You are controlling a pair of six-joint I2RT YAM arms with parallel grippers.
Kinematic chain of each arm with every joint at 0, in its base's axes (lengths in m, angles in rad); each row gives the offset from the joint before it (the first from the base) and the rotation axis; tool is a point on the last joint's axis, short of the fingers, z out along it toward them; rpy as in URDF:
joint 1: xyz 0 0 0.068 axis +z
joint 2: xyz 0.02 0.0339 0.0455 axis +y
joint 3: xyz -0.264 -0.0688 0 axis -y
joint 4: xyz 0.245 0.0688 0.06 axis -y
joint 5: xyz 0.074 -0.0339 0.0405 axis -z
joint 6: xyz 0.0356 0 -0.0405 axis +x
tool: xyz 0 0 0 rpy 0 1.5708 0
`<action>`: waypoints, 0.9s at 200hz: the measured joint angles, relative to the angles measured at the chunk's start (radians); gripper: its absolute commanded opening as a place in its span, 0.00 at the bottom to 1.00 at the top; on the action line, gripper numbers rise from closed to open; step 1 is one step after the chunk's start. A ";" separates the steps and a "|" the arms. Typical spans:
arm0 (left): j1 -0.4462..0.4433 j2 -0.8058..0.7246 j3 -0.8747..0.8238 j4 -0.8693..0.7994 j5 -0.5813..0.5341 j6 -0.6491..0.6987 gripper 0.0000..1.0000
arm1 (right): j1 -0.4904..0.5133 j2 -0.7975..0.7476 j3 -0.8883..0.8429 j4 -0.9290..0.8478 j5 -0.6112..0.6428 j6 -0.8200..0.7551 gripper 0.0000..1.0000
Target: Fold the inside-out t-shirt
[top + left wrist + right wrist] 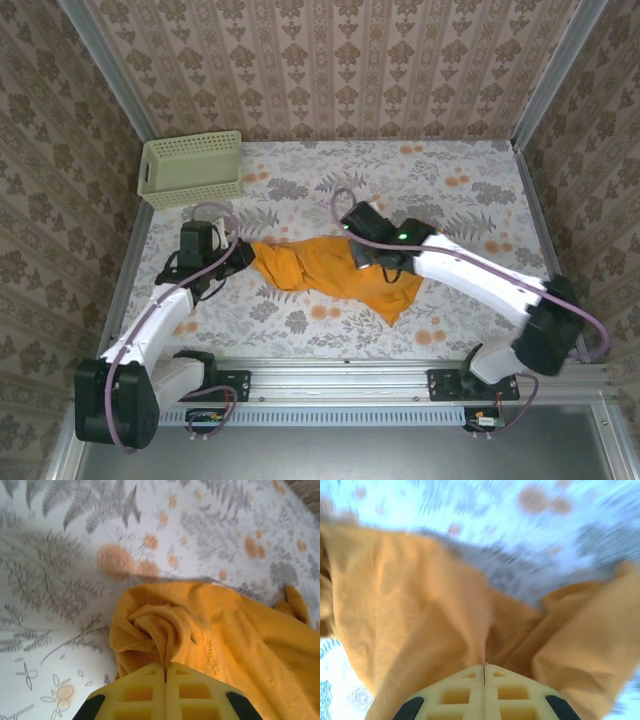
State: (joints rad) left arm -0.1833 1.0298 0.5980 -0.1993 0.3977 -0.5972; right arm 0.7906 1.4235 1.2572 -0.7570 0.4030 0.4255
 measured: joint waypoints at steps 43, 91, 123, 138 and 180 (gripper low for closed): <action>0.030 -0.106 0.190 -0.012 -0.007 0.005 0.00 | -0.056 -0.286 0.162 -0.093 0.245 -0.091 0.00; 0.027 -0.291 0.179 0.103 0.008 0.005 0.00 | -0.056 -0.568 0.007 -0.099 0.269 -0.061 0.00; 0.027 -0.212 0.035 0.073 0.010 0.006 0.00 | -0.026 -0.478 -0.336 -0.011 0.117 0.046 0.14; 0.027 -0.146 -0.022 0.008 -0.003 0.008 0.00 | -0.001 -0.361 -0.471 0.056 0.019 0.089 0.26; 0.028 -0.109 -0.061 -0.080 -0.019 0.011 0.00 | -0.027 -0.258 -0.461 0.068 -0.106 0.134 0.47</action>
State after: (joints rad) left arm -0.1555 0.9207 0.5369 -0.2794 0.3786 -0.5865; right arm 0.7639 1.1652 0.7963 -0.6891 0.2974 0.5598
